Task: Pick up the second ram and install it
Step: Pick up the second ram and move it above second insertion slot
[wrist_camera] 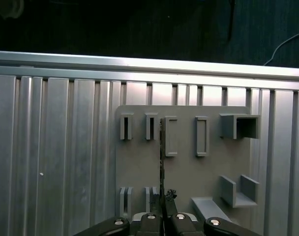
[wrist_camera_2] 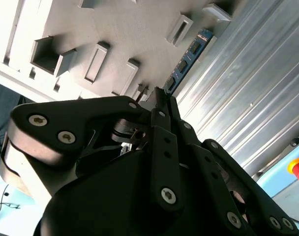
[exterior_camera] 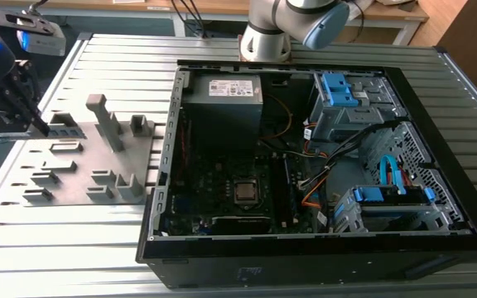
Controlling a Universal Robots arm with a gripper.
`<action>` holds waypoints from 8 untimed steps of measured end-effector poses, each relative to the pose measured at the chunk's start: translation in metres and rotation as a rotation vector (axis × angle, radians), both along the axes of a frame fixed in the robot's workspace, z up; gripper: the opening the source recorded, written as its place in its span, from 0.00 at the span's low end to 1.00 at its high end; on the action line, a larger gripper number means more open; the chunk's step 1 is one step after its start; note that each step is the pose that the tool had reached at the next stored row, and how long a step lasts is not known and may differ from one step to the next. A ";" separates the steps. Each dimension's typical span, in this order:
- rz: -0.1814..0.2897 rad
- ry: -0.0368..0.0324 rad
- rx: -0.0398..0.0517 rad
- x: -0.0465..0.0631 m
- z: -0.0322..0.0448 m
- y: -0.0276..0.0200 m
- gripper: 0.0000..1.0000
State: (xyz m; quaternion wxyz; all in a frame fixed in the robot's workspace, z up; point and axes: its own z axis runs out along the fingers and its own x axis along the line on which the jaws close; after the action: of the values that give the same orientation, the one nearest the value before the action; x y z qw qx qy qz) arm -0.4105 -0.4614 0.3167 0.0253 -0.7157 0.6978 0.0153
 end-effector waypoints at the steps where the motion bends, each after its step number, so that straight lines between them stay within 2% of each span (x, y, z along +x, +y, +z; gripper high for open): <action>1: 0.000 0.0000 0.0000 0.000 0.0014 0.0000 0.14; 8: 0.000 0.0000 0.0000 0.000 0.0099 0.0000 0.14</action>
State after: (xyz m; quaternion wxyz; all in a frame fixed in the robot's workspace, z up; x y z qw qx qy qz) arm -0.4105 -0.4614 0.3266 0.0253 -0.7157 0.6978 0.0153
